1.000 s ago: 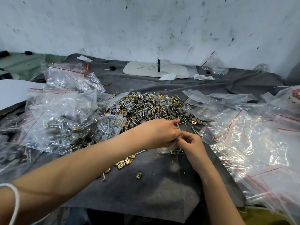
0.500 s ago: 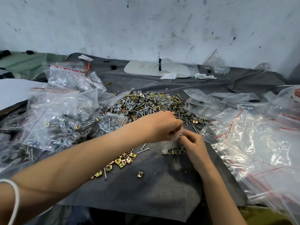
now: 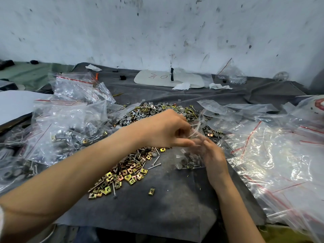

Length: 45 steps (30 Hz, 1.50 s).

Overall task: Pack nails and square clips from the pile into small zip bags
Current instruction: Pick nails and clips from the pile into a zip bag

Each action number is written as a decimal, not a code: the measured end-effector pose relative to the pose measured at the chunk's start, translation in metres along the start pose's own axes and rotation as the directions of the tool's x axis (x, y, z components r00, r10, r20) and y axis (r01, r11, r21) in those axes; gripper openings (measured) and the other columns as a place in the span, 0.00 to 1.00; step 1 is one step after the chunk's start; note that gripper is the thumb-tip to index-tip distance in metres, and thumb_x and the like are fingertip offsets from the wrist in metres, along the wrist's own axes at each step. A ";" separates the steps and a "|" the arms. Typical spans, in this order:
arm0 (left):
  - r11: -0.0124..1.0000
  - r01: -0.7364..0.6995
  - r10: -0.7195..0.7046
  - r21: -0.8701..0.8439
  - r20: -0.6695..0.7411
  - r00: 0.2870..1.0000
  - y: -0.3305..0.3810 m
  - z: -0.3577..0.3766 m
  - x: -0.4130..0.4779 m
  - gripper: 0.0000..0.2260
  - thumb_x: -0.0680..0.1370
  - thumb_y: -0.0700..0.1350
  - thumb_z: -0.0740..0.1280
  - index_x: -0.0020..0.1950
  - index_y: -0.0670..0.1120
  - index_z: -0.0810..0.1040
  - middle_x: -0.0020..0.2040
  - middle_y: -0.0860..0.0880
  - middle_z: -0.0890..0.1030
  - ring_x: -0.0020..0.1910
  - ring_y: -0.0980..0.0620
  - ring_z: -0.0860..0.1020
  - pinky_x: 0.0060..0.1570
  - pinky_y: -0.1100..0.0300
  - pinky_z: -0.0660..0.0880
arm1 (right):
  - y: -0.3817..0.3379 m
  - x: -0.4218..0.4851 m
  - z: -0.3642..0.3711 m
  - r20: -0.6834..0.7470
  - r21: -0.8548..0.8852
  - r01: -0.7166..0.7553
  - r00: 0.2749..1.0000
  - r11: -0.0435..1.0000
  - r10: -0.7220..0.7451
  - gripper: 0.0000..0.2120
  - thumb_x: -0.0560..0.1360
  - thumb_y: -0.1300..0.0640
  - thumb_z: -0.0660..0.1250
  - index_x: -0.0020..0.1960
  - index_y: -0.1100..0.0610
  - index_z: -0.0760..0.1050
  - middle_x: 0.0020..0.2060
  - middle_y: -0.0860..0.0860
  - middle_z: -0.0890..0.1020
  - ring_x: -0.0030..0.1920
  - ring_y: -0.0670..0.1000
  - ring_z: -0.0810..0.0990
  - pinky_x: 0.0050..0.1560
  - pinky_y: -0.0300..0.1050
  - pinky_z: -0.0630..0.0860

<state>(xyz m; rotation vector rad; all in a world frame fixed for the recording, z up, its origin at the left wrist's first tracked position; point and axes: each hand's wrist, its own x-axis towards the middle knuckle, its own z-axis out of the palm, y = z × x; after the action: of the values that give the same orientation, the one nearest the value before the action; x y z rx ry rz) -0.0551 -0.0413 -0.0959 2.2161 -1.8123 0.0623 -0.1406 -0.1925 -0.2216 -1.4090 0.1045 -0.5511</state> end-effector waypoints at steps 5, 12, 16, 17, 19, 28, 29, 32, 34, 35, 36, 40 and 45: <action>0.997 -0.001 -0.022 -0.071 -0.325 0.945 -0.006 0.002 -0.003 0.05 0.77 0.42 0.68 0.45 0.40 0.80 0.38 0.50 0.79 0.36 0.54 0.75 0.39 0.64 0.70 | 0.001 0.002 0.000 -0.028 0.028 -0.048 0.998 0.998 0.049 0.20 0.75 0.44 0.54 0.59 0.46 0.78 0.45 0.51 0.85 0.44 0.49 0.82 0.41 0.39 0.77; 0.995 0.073 -0.098 -0.068 -0.541 0.835 -0.009 0.004 -0.002 0.05 0.78 0.42 0.68 0.45 0.41 0.81 0.38 0.52 0.79 0.35 0.57 0.74 0.38 0.76 0.66 | 0.005 0.004 -0.005 -0.242 -0.057 -0.036 0.970 0.998 0.021 0.18 0.76 0.45 0.56 0.54 0.53 0.79 0.40 0.55 0.83 0.42 0.53 0.80 0.44 0.45 0.75; 0.985 0.095 -0.153 -0.147 -0.458 0.876 -0.015 0.016 -0.005 0.04 0.77 0.41 0.68 0.47 0.41 0.81 0.41 0.50 0.80 0.39 0.53 0.77 0.40 0.69 0.70 | 0.005 0.001 -0.002 -0.108 -0.203 0.011 0.994 0.979 -0.034 0.08 0.77 0.51 0.63 0.50 0.50 0.80 0.41 0.48 0.84 0.43 0.47 0.82 0.43 0.36 0.76; 0.979 0.106 -0.174 -0.172 -0.456 0.873 -0.016 0.020 -0.007 0.05 0.77 0.41 0.68 0.47 0.41 0.81 0.41 0.50 0.80 0.39 0.53 0.77 0.40 0.68 0.71 | 0.005 0.000 0.000 -0.052 -0.248 0.007 0.998 0.969 -0.021 0.05 0.77 0.55 0.66 0.49 0.49 0.81 0.42 0.47 0.85 0.44 0.47 0.82 0.44 0.34 0.76; 0.961 0.124 -0.231 -0.246 -0.475 0.849 -0.020 0.023 -0.011 0.04 0.77 0.41 0.68 0.47 0.40 0.80 0.41 0.50 0.80 0.39 0.54 0.77 0.41 0.68 0.71 | 0.008 0.000 0.001 0.005 -0.334 -0.008 1.000 0.942 0.010 0.09 0.75 0.62 0.68 0.47 0.48 0.81 0.41 0.48 0.85 0.44 0.47 0.82 0.43 0.32 0.75; 0.939 0.163 -0.286 -0.304 -0.421 0.861 -0.031 0.025 -0.019 0.04 0.74 0.41 0.72 0.46 0.43 0.82 0.52 0.52 0.79 0.52 0.55 0.78 0.56 0.62 0.75 | 0.006 0.000 0.001 -0.035 -0.352 -0.067 0.998 0.934 0.059 0.07 0.77 0.64 0.66 0.45 0.58 0.82 0.40 0.55 0.84 0.38 0.43 0.80 0.40 0.31 0.75; 0.937 0.169 -0.292 -0.305 -0.424 0.857 -0.032 0.026 -0.019 0.03 0.74 0.42 0.71 0.46 0.43 0.82 0.54 0.51 0.79 0.54 0.55 0.77 0.58 0.60 0.75 | 0.005 -0.001 0.001 -0.037 -0.361 -0.073 0.997 0.930 0.064 0.07 0.77 0.64 0.66 0.45 0.57 0.82 0.40 0.54 0.84 0.39 0.43 0.80 0.41 0.32 0.75; 0.914 0.228 -0.363 -0.335 -0.426 0.829 -0.034 0.027 -0.020 0.04 0.75 0.45 0.71 0.47 0.45 0.82 0.65 0.49 0.75 0.63 0.53 0.73 0.65 0.53 0.70 | 0.005 -0.001 0.001 -0.036 -0.372 -0.072 0.997 0.926 0.064 0.08 0.77 0.64 0.66 0.44 0.56 0.82 0.40 0.52 0.84 0.40 0.42 0.80 0.42 0.31 0.75; 0.865 0.282 -0.451 -0.414 -0.400 0.798 -0.034 0.026 -0.023 0.03 0.76 0.44 0.70 0.48 0.49 0.82 0.63 0.49 0.76 0.63 0.53 0.74 0.64 0.50 0.71 | 0.003 -0.002 0.002 -0.035 -0.360 -0.063 0.998 0.931 0.054 0.09 0.76 0.64 0.66 0.44 0.54 0.82 0.38 0.50 0.84 0.39 0.42 0.80 0.41 0.30 0.75; 0.828 0.277 -0.487 -0.487 -0.379 0.787 -0.034 0.027 -0.025 0.05 0.76 0.42 0.69 0.49 0.50 0.82 0.59 0.50 0.79 0.59 0.54 0.77 0.60 0.50 0.75 | 0.001 -0.003 0.003 -0.043 -0.337 -0.057 0.998 0.940 0.045 0.09 0.76 0.64 0.66 0.44 0.53 0.81 0.38 0.49 0.84 0.39 0.41 0.80 0.40 0.30 0.75; 0.771 0.257 -0.524 -0.582 -0.352 0.776 -0.033 0.027 -0.028 0.08 0.77 0.40 0.68 0.51 0.51 0.81 0.55 0.50 0.81 0.53 0.54 0.81 0.55 0.53 0.78 | -0.001 -0.003 0.004 -0.058 -0.301 -0.051 0.998 0.952 0.035 0.08 0.76 0.64 0.67 0.45 0.52 0.81 0.38 0.48 0.84 0.39 0.41 0.81 0.41 0.30 0.75; 0.556 0.156 -0.647 -0.816 -0.308 0.698 -0.025 0.034 -0.043 0.16 0.75 0.37 0.70 0.56 0.55 0.77 0.50 0.49 0.83 0.45 0.56 0.83 0.42 0.68 0.77 | -0.017 0.003 0.014 -0.100 -0.058 -0.059 0.994 0.997 0.053 0.06 0.75 0.62 0.67 0.50 0.56 0.81 0.41 0.49 0.85 0.43 0.45 0.83 0.46 0.38 0.80; 0.449 0.081 -0.691 -0.890 -0.288 0.663 -0.015 0.042 -0.043 0.16 0.72 0.37 0.72 0.54 0.55 0.78 0.51 0.51 0.83 0.47 0.54 0.83 0.46 0.63 0.79 | -0.045 0.018 0.033 -0.052 0.091 -0.005 0.999 0.996 0.010 0.05 0.68 0.57 0.71 0.42 0.57 0.82 0.35 0.47 0.84 0.35 0.41 0.80 0.33 0.33 0.76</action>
<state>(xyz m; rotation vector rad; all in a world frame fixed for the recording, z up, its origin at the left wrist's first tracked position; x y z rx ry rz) -0.0559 -0.0074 -0.1479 1.5392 -0.6032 -0.1255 -0.1262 -0.1726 -0.1682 -1.3061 0.1252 -0.5795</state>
